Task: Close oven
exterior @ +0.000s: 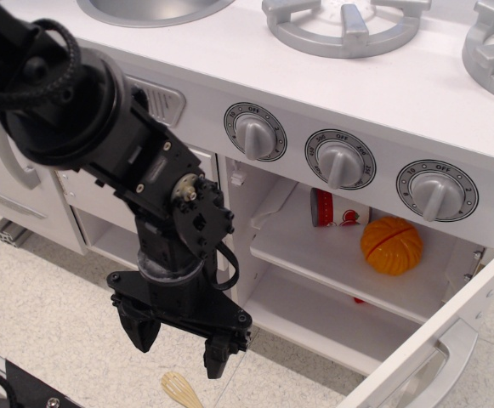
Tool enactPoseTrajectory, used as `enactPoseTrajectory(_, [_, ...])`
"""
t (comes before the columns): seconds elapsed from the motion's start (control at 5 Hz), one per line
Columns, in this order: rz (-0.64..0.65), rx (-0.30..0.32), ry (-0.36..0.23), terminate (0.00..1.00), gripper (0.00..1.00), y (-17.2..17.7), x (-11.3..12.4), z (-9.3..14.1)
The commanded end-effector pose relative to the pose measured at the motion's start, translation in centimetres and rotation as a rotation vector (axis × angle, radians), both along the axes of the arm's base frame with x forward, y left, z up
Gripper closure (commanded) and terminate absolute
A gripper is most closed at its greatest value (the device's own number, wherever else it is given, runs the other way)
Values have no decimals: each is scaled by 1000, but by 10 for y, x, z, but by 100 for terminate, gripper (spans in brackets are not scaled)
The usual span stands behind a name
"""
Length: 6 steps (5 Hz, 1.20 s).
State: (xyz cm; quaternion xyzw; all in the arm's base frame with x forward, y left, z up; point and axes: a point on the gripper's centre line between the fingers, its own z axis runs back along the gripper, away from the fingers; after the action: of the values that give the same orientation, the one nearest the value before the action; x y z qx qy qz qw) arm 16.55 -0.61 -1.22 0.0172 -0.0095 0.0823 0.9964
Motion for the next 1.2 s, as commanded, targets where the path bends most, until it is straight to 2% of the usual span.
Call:
enactPoseTrajectory(0.0, [0,0,0,0,0,0,0,0])
enactPoseTrajectory(0.2, [-76,-40,-15,0,0,-21,9,5])
enactPoseTrajectory(0.4, [-111,-107,-24,0,0,-38,11,23])
enactPoseTrajectory(0.6, [-183,-148,-48,0,0,-58,9,39])
enactPoseTrajectory(1.0, [-304,-221,-49,0,0,-95,-1,55])
